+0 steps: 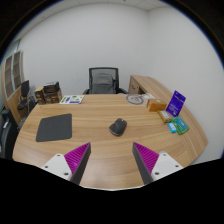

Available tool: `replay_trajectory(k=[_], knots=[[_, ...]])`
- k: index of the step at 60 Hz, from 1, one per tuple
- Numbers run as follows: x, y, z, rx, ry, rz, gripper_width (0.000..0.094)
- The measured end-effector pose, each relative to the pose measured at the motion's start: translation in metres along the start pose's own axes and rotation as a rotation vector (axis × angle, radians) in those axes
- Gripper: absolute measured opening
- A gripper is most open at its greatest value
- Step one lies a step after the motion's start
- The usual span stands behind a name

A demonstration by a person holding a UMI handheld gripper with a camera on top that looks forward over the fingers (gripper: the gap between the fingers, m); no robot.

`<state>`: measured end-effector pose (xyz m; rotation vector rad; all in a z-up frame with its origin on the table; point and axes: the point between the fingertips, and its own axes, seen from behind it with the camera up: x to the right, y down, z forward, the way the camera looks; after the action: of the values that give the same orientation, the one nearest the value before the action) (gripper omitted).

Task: Arrange mouse

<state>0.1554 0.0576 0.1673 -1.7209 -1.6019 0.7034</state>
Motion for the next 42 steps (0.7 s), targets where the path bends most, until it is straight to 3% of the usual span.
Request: replay_trajectory(k=[42], knots=[[0.043, 0.006, 0.185, -0.064, -0.093, -0.047, 0.0855]])
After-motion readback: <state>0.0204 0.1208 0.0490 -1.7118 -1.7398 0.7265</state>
